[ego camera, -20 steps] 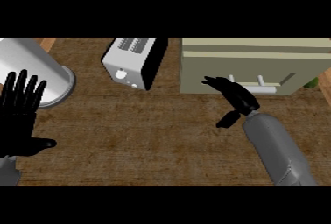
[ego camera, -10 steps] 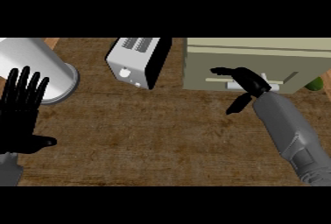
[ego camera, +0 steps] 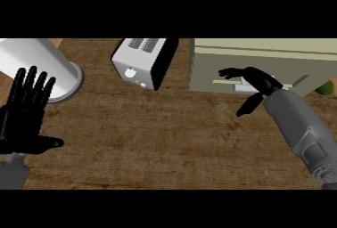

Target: Pick up the cup, place it into the drawer and close the drawer

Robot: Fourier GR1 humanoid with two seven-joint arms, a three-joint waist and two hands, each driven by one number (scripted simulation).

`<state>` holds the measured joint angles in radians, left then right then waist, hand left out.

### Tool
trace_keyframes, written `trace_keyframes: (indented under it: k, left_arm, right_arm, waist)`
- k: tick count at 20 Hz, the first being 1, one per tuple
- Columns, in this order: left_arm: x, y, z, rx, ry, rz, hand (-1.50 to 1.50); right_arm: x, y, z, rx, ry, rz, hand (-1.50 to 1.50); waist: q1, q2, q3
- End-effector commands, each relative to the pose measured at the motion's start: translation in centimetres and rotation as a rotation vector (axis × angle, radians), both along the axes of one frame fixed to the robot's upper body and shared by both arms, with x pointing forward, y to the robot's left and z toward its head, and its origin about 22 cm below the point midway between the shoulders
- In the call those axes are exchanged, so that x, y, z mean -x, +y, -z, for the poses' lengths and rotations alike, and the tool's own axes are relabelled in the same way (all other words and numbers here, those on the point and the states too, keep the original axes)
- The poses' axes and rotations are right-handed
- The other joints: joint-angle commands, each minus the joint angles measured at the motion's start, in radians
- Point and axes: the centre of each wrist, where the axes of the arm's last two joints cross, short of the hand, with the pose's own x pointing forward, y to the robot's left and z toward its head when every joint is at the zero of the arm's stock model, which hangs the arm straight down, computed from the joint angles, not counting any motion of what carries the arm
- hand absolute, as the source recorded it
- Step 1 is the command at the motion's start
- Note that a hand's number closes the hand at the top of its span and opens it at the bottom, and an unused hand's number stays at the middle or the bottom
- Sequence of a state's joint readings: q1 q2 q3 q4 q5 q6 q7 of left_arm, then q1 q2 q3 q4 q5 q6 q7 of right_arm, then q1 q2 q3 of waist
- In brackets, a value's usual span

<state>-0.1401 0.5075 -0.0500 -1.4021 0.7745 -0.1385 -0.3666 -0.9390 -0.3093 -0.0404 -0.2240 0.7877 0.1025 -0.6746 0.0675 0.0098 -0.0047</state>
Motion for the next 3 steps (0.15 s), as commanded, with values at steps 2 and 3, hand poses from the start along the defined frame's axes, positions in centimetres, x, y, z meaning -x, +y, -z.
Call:
trace_keyframes:
  k: [2,3]
  left_arm:
    - [0.8,0.1,1.1,-0.001,-0.004,0.002,-1.5]
    - [0.3,0.3,0.2,-0.018,-0.006,0.003,-1.5]
  right_arm:
    - [-0.9,-2.2,-2.5,0.059,-0.038,0.141,-1.5]
    - [-1.4,-2.0,-3.5,0.042,-0.048,0.138,-1.5]
  waist:
    - [0.03,0.028,0.008]
    - [0.026,0.026,0.008]
